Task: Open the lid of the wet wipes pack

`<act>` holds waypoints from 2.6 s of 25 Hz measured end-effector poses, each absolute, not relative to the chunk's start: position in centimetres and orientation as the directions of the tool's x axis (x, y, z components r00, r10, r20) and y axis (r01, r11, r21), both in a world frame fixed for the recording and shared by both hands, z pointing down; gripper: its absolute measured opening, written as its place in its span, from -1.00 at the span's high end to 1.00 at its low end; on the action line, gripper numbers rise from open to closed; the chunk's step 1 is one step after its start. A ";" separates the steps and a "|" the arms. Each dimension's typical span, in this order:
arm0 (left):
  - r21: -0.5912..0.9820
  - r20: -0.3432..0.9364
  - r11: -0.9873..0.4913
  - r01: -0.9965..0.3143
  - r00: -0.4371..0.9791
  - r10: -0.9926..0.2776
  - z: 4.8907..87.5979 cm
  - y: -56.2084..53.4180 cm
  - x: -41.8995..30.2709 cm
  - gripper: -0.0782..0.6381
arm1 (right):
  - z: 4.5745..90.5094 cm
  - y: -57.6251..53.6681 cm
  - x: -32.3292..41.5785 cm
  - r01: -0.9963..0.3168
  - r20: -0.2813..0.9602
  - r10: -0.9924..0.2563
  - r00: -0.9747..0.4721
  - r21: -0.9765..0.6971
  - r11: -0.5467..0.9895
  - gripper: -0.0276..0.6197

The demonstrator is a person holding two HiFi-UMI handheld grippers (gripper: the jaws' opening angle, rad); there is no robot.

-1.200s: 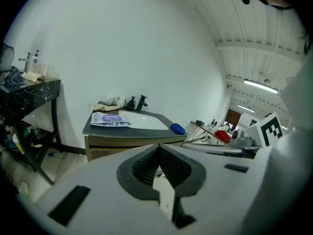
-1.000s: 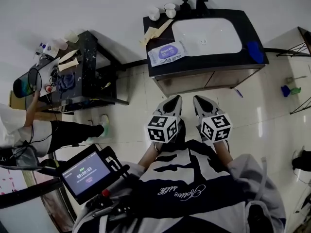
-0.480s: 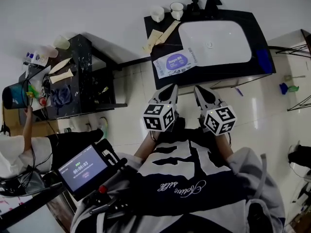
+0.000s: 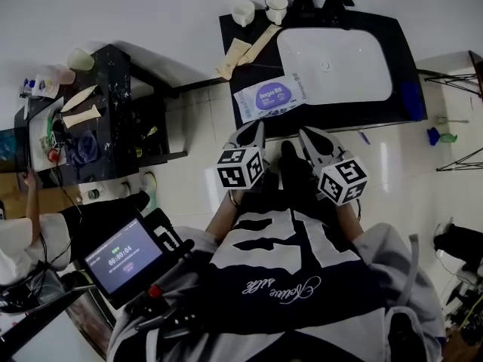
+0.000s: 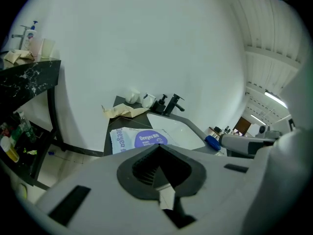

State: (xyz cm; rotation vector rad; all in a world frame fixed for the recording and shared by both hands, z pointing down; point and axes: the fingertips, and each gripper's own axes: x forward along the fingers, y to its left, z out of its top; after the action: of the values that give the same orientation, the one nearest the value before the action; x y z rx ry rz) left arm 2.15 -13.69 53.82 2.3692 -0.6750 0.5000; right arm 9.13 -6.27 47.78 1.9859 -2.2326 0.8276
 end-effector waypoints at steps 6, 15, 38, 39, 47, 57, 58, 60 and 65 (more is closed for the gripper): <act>0.418 0.558 -0.602 -0.681 0.715 -0.422 57.4 -16.1 3.0 0.79 | 50.8 -9.2 10.1 -0.942 0.441 -0.839 -0.319 -0.246 0.229 0.92; 0.372 0.692 -0.531 -0.761 0.609 -0.388 60.1 -16.9 4.0 0.79 | 53.6 -13.6 10.1 -0.834 0.601 -0.635 -0.486 -0.103 0.542 0.92; 0.451 0.744 -0.365 -0.814 0.569 -0.351 62.8 -18.0 2.6 0.79 | 60.2 -16.6 6.2 -0.247 0.820 -0.304 -0.485 0.205 0.947 0.70; 0.448 0.744 -0.368 -0.815 0.568 -0.351 62.8 -18.0 2.6 0.79 | 60.3 -16.7 6.1 -0.227 0.826 -0.300 -0.478 0.214 0.950 0.70; 0.397 0.750 -0.418 -0.817 0.551 -0.365 62.4 -17.2 3.4 0.79 | 60.2 -15.9 6.7 -0.243 0.832 -0.299 -0.467 0.204 0.948 0.70; 0.357 0.748 -0.467 -0.809 0.547 -0.376 62.4 -17.1 3.6 0.79 | 55.3 -18.3 6.5 -0.438 0.713 -0.332 -0.618 0.038 0.898 0.77; 0.357 0.748 -0.466 -0.810 0.547 -0.377 62.4 -17.1 3.6 0.79 | 54.7 -18.8 6.5 -0.447 0.699 -0.349 -0.623 0.048 0.893 0.78; 0.357 0.747 -0.465 -0.810 0.547 -0.378 62.4 -17.1 3.6 0.79 | 53.8 -20.0 6.7 -0.475 0.675 -0.379 -0.632 0.049 0.879 0.80; 0.352 0.747 -0.462 -0.814 0.542 -0.386 62.6 -17.3 3.5 0.79 | 52.9 -24.0 7.6 -0.552 0.631 -0.453 -0.630 0.046 0.832 0.79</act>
State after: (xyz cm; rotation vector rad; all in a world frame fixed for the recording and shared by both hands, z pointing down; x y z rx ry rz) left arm 3.48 -17.31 62.59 2.0666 -0.9655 0.7690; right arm 7.62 -23.96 52.89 0.7317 -2.3559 0.1993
